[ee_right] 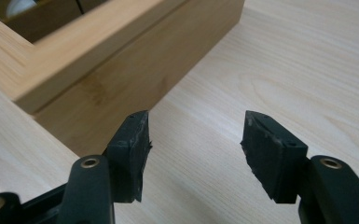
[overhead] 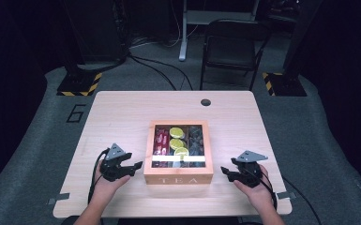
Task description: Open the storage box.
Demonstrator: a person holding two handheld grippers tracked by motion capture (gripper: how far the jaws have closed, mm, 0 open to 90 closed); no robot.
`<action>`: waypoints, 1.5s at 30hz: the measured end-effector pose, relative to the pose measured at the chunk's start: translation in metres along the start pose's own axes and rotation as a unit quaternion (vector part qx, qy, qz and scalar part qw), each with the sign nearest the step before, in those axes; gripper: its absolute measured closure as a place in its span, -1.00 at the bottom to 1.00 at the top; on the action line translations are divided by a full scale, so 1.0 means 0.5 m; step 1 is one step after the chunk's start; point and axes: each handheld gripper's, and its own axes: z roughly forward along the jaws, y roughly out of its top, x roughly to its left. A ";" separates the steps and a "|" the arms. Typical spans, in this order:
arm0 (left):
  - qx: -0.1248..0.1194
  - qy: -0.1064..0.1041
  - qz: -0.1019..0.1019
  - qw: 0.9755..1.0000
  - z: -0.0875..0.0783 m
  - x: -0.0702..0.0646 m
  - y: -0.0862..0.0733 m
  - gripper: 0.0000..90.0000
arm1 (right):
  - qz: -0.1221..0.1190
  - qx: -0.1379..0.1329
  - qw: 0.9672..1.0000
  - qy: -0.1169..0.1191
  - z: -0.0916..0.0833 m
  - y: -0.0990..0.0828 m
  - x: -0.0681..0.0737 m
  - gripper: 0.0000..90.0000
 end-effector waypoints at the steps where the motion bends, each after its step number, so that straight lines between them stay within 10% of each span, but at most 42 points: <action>1: -0.002 -0.002 -0.003 1.000 -0.002 -0.002 0.000 -0.16 | -0.002 -0.006 1.000 0.000 -0.004 0.001 0.002 -0.09; 32: -0.029 -0.014 -0.009 0.999 -0.031 -0.041 0.004 -0.15 | 0.021 -0.049 0.999 0.009 -0.047 0.013 0.016 -0.06; 45: -0.040 -0.029 -0.009 0.999 -0.048 -0.054 0.004 -0.13 | -0.018 -0.061 0.998 0.017 -0.059 0.029 0.069 -0.07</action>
